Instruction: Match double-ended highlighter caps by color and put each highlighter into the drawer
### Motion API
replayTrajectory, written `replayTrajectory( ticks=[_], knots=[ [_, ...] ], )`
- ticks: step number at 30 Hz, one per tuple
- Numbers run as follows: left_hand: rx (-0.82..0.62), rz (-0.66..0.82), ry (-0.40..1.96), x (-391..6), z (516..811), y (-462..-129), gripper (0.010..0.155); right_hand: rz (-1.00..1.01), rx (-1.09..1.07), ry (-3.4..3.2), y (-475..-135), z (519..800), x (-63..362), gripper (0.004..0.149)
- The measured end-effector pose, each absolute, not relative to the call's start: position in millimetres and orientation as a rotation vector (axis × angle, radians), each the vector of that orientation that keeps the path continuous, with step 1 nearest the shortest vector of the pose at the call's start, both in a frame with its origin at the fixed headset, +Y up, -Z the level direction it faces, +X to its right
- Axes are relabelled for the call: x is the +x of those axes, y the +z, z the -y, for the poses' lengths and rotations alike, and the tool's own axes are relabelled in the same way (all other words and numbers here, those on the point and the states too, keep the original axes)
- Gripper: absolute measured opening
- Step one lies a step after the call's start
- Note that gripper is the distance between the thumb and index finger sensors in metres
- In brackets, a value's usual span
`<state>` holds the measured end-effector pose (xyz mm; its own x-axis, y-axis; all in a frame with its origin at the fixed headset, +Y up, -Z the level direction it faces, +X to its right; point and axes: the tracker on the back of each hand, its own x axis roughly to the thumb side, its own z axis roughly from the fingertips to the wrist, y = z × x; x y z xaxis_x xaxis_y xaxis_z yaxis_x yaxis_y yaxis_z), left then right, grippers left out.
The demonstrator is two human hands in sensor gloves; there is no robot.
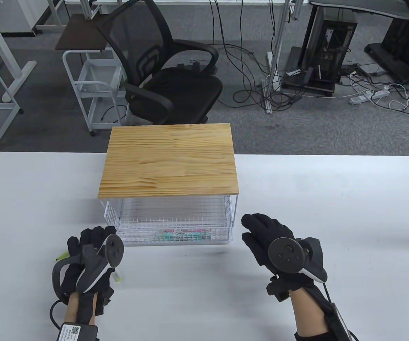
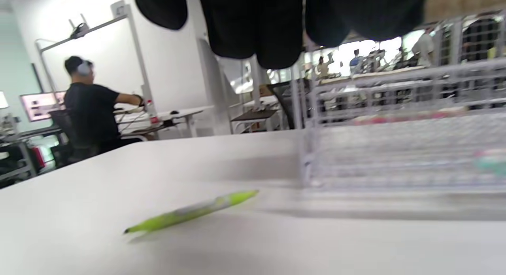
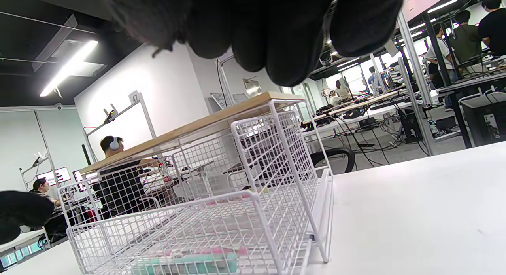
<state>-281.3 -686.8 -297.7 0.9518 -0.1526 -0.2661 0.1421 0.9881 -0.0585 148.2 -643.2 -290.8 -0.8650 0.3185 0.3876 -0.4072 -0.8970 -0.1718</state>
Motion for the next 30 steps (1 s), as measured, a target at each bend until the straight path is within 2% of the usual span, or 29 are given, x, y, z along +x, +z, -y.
replayTrajectory(
  ticks=[10, 16, 24, 30],
  knots=[
    [-0.255, -0.540, -0.228, -328, 736, -349, 0.062, 0.334, 0.478, 2.748, -297, 649, 153, 0.054],
    [-0.407, -0.672, -0.209, -357, 762, -364, 0.071, 0.314, 0.449, 2.769, -303, 654, 157, 0.054],
    [-0.474, -0.668, -0.100, -381, 780, -364, 0.071, 0.282, 0.427, 2.845, -308, 664, 157, 0.054],
    [-0.460, -0.662, -0.093, -381, 784, -363, 0.066, 0.269, 0.409, 2.844, -309, 666, 162, 0.054]
  ],
)
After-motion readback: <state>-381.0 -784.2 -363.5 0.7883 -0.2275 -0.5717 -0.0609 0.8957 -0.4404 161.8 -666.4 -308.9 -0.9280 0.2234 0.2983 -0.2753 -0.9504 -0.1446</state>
